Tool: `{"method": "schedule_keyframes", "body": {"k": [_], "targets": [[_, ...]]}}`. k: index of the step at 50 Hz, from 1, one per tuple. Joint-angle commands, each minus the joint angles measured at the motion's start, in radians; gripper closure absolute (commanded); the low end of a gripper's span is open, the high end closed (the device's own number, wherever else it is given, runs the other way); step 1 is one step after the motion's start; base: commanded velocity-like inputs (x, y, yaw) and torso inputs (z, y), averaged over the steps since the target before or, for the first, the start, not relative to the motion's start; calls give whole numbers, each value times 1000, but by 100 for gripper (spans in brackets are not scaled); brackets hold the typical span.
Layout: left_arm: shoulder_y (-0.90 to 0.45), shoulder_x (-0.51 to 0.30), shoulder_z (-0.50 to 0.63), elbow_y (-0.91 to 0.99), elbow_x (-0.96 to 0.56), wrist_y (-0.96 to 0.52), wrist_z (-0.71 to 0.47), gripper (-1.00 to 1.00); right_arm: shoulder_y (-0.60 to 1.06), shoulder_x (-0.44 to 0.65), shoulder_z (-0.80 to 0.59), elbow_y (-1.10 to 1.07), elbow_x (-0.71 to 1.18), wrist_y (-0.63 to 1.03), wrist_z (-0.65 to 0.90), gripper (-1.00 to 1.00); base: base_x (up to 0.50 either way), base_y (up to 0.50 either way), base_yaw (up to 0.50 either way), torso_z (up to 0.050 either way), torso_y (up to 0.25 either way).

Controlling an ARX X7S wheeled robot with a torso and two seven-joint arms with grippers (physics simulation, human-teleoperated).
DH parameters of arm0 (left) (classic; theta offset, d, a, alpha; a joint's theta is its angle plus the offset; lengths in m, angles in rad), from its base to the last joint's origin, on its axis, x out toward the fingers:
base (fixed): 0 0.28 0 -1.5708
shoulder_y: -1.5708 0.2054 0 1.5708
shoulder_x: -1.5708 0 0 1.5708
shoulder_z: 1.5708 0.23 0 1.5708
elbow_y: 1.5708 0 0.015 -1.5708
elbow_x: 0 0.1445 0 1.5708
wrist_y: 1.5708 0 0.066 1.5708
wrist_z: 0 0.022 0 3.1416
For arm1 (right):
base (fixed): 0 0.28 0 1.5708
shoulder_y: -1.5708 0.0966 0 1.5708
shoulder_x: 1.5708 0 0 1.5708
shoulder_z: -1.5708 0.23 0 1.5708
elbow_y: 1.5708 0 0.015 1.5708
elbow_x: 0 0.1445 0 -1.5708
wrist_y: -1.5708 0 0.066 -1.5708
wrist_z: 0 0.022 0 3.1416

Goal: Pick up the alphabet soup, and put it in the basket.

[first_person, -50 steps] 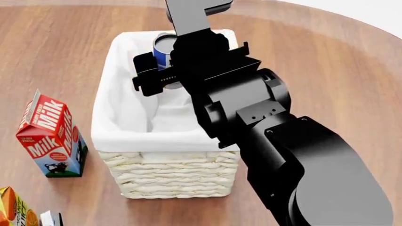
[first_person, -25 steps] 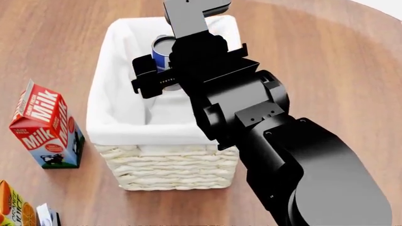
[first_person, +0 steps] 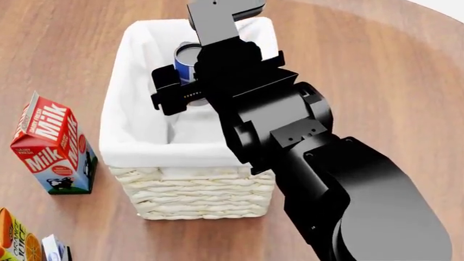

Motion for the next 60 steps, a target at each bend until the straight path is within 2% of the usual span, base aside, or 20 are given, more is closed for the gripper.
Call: {"method": "schedule_keyframes", "body": {"k": [1, 14, 22, 28, 43, 44, 60], "targets": [[0, -1, 0, 4, 13, -4, -7, -100, 7, -1, 22, -8, -42, -1, -5, 100, 0, 0, 0, 0, -76], [5, -8, 3, -3, -6, 24, -6, -100, 7, -1, 24, -13, -45, 0, -5, 100, 0, 0, 0, 0, -2], [3, -1, 2, 10, 33, -28, -15, -100, 6, -1, 23, -10, -46, 0, -3, 100, 0, 0, 0, 0, 0], [7, -10, 2, -1, 2, 32, -15, -100, 2, -1, 22, -12, -49, -1, -6, 100, 0, 0, 0, 0, -51], [1, -10, 7, -6, -1, 29, -14, -100, 2, -1, 21, -10, -54, -1, 0, 100, 0, 0, 0, 0, 0], [2, -10, 8, -5, 1, 29, -14, -100, 1, -1, 19, -10, -56, 5, 10, -100, 0, 0, 0, 0, 0], [1, -13, 11, -6, 0, 29, -15, -100, 0, -1, 23, -9, -67, 11, 13, -100, 0, 0, 0, 0, 0]]}}
